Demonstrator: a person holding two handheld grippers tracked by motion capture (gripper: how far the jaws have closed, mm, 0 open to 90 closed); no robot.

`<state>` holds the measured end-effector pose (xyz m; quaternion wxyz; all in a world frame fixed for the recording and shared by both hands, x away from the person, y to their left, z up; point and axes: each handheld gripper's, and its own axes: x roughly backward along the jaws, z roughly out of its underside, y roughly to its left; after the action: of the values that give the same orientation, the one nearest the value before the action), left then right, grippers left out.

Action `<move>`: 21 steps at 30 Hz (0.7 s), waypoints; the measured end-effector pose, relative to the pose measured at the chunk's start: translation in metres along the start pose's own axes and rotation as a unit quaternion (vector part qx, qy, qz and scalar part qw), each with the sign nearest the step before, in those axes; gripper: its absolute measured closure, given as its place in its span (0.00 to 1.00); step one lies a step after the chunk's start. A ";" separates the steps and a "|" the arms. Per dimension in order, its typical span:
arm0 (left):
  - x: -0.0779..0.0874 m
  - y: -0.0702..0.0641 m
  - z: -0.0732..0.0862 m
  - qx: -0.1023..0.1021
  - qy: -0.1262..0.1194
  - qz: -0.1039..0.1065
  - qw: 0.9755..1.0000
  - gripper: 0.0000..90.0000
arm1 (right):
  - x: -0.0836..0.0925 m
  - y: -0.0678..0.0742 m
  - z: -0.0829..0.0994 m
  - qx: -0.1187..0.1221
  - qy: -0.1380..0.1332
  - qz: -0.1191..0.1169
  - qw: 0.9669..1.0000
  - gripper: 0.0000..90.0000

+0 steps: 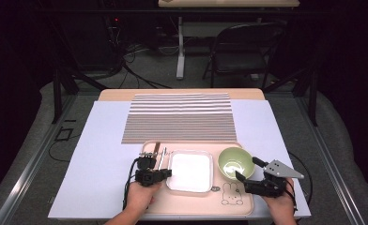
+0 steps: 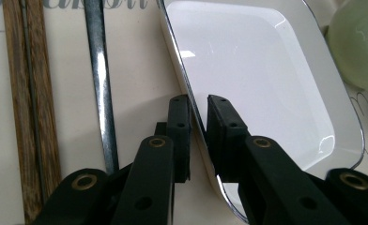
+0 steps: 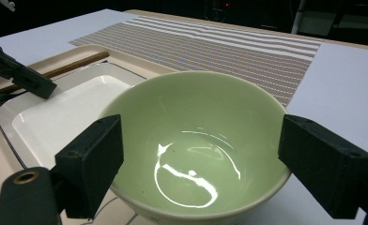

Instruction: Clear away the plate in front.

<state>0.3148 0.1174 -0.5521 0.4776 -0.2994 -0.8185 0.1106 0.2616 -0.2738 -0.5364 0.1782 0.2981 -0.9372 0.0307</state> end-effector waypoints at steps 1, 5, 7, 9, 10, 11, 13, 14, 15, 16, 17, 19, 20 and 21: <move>0.000 0.000 0.001 0.001 -0.002 0.001 1.000 0.88 | 0.000 0.000 0.000 0.000 0.000 -0.001 1.000 0.16; 0.001 0.001 0.002 0.001 -0.006 0.005 1.000 0.84 | 0.000 0.000 0.000 -0.001 0.000 -0.001 1.000 0.16; 0.002 0.000 0.003 -0.004 -0.008 0.003 1.000 0.83 | -0.001 0.000 0.000 0.000 0.001 -0.001 1.000 0.16; 0.002 0.001 0.003 -0.005 -0.008 0.005 1.000 0.82 | -0.001 0.000 0.000 0.000 0.001 -0.001 1.000 0.16; 0.002 0.001 0.003 -0.004 -0.009 0.007 1.000 0.81 | -0.001 0.000 0.000 0.000 0.001 -0.001 1.000 0.16; 0.002 0.002 0.004 -0.004 -0.010 0.008 1.000 0.81 | -0.001 0.000 0.000 0.000 0.001 -0.001 1.000 0.16; 0.003 0.002 0.004 0.000 -0.012 0.009 1.000 0.80 | -0.001 0.000 0.000 -0.001 0.002 -0.001 1.000 0.16; 0.004 0.003 0.004 -0.001 -0.013 0.010 1.000 0.80 | -0.001 0.000 0.000 -0.001 0.001 0.000 1.000 0.16; 0.004 0.003 0.004 0.000 -0.015 0.010 1.000 0.79 | -0.001 0.000 0.000 -0.001 0.001 0.000 1.000 0.16; 0.005 0.004 0.004 0.000 -0.016 0.010 1.000 0.78 | -0.001 0.000 0.000 0.000 0.001 0.000 1.000 0.16; 0.007 0.005 0.003 0.001 -0.017 0.012 1.000 0.77 | -0.001 0.000 0.000 0.000 0.001 0.000 1.000 0.16; 0.010 0.006 0.003 0.002 -0.022 0.014 1.000 0.72 | -0.001 0.000 0.000 0.000 0.001 -0.001 1.000 0.16; 0.012 0.007 0.002 0.004 -0.026 0.016 1.000 0.69 | -0.001 0.000 0.000 0.001 0.001 -0.001 1.000 0.16; 0.013 0.007 0.001 0.006 -0.030 0.022 0.999 0.66 | -0.001 0.000 0.000 0.001 0.001 -0.001 1.000 0.16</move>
<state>0.3115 0.1314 -0.5468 0.4521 -0.3113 -0.8250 0.1348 0.2620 -0.2731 -0.5365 0.1793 0.2990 -0.9367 0.0320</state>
